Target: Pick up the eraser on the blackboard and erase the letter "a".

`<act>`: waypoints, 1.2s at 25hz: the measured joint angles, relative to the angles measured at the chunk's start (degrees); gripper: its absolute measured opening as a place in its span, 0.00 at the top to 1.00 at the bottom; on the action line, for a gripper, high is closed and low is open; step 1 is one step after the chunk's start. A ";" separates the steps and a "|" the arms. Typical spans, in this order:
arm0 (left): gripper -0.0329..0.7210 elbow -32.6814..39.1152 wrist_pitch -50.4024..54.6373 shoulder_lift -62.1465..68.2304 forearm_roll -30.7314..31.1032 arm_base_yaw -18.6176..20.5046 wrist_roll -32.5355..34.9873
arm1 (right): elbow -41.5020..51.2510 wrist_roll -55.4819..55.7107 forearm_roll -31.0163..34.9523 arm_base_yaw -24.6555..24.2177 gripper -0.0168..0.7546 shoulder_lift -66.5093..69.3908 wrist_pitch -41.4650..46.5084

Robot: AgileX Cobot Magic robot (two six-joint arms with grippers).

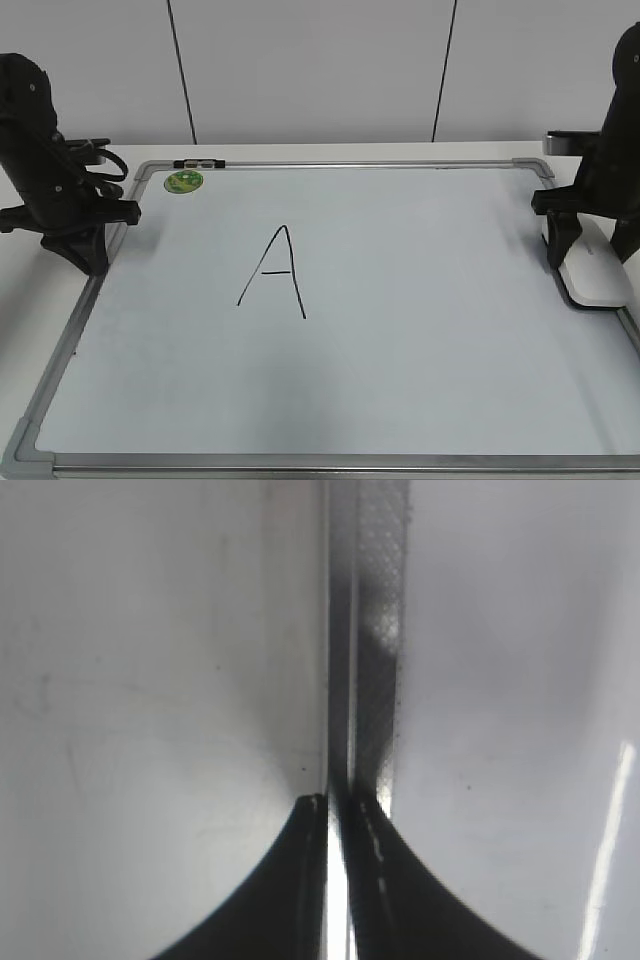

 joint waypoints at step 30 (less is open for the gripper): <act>0.92 0.00 0.00 0.00 -0.04 0.00 0.13 | -3.11 -1.99 1.55 0.00 0.11 1.50 -0.12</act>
